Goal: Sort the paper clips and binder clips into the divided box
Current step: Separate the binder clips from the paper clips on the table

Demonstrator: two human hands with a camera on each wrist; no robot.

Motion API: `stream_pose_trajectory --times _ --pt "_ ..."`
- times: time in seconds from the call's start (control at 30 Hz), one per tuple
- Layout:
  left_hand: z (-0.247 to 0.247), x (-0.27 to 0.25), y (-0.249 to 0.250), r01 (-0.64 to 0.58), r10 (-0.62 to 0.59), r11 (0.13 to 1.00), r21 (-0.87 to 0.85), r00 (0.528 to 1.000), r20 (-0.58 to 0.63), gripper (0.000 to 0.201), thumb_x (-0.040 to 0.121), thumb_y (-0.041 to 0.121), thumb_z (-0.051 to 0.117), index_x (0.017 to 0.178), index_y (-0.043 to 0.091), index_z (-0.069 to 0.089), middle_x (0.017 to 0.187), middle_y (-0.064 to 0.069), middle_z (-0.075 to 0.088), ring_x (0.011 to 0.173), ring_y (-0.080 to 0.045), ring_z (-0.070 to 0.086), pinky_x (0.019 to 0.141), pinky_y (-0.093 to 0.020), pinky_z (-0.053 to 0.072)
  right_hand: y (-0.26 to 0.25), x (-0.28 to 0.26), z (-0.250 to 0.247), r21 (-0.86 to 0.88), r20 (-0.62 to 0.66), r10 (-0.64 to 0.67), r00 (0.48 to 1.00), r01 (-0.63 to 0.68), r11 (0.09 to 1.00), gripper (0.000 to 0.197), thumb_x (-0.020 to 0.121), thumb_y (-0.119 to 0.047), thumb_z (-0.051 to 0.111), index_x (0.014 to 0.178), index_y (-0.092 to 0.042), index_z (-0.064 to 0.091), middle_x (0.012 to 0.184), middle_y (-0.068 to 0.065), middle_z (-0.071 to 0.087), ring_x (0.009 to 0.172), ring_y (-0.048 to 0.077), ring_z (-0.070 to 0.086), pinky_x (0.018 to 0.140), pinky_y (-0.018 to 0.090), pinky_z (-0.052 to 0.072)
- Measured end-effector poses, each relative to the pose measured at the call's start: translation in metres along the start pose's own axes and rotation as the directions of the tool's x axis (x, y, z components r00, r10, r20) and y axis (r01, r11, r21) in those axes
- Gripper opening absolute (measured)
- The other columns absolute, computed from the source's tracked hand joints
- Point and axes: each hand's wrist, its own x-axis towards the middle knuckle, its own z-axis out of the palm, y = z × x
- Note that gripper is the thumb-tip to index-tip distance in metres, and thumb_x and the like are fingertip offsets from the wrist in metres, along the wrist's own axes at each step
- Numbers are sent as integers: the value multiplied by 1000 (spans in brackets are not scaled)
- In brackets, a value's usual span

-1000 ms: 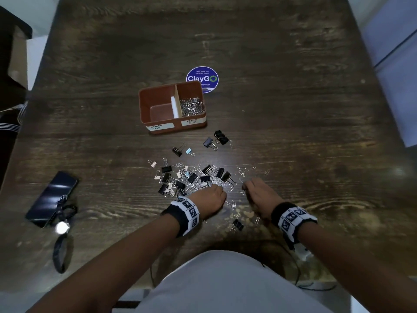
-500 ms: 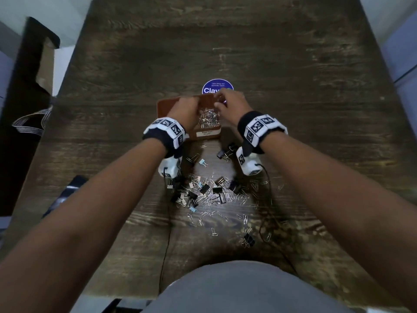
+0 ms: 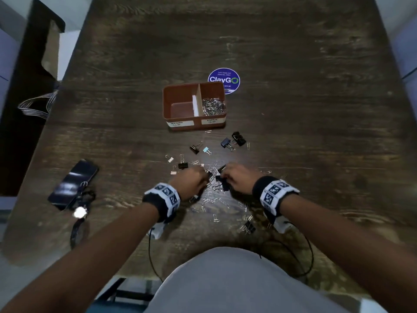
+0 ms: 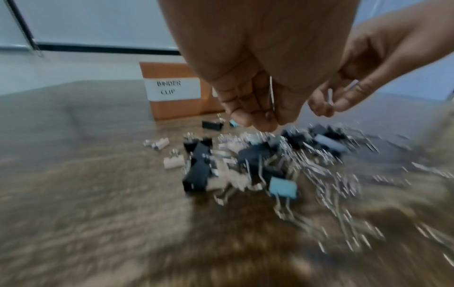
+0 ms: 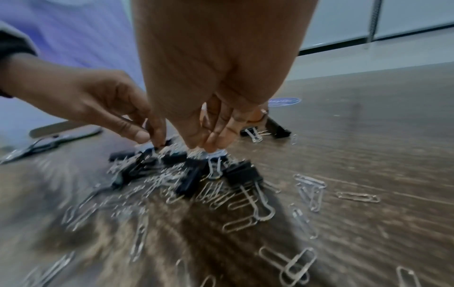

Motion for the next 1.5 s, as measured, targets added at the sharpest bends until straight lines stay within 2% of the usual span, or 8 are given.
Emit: stream_pose_trajectory --times 0.17,0.37,0.5,0.7,0.87,1.1,1.27,1.5 --pt "41 -22 10 -102 93 988 117 993 76 29 90 36 57 100 10 61 103 -9 59 94 -28 58 73 -39 50 -23 5 35 -170 106 -167 980 183 968 26 91 -14 54 116 -9 58 115 7 52 98 23 56 85 38 51" --pt "64 -51 1 -91 93 973 211 996 -2 39 82 54 60 95 17 59 95 -2 57 83 -23 59 61 -35 51 -19 2 51 -167 -47 9 999 -16 986 38 89 -11 57 126 -5 49 124 12 48 104 29 54 82 43 53" --pt "70 -59 -3 -39 52 984 176 996 -70 34 88 47 52 97 16 59 97 -4 57 82 -24 59 62 -37 51 -20 -4 54 -264 -70 -129 989 106 959 45 79 -5 68 122 0 56 121 13 52 99 25 56 83 35 55" --pt "59 -46 3 131 -113 987 90 977 -181 18 91 27 52 94 11 59 99 -9 58 84 -27 59 65 -38 50 -24 2 67 -240 -32 -173 984 161 957 59 88 -14 59 141 1 38 142 19 40 123 30 49 104 36 43" --pt "67 -48 7 -33 54 987 157 990 -128 34 87 35 53 110 10 60 111 -10 56 96 -27 53 80 -39 47 -24 3 70 -274 4 -129 992 125 953 66 91 -37 56 141 1 35 148 22 31 138 36 30 112 46 33" --pt "83 -58 4 -145 167 974 177 979 -117 24 88 17 57 110 10 60 109 -10 56 93 -26 52 74 -40 48 -13 -14 77 -367 62 -252 966 256 894 37 77 -4 68 113 -3 58 115 12 53 102 27 50 68 39 56" --pt "76 -43 15 -41 46 983 181 999 -22 20 79 5 66 97 8 58 89 -10 58 80 -27 57 62 -40 52 -19 -14 71 -372 107 -191 976 217 902 26 82 -2 61 108 -5 55 106 11 53 98 26 48 71 40 53" --pt "58 -27 26 -25 8 977 212 997 78 13 90 11 50 99 6 58 94 -13 63 84 -27 61 68 -34 43 -22 -11 79 -308 100 -125 987 151 940 23 81 1 56 102 -5 51 96 15 55 86 27 50 72 37 48"
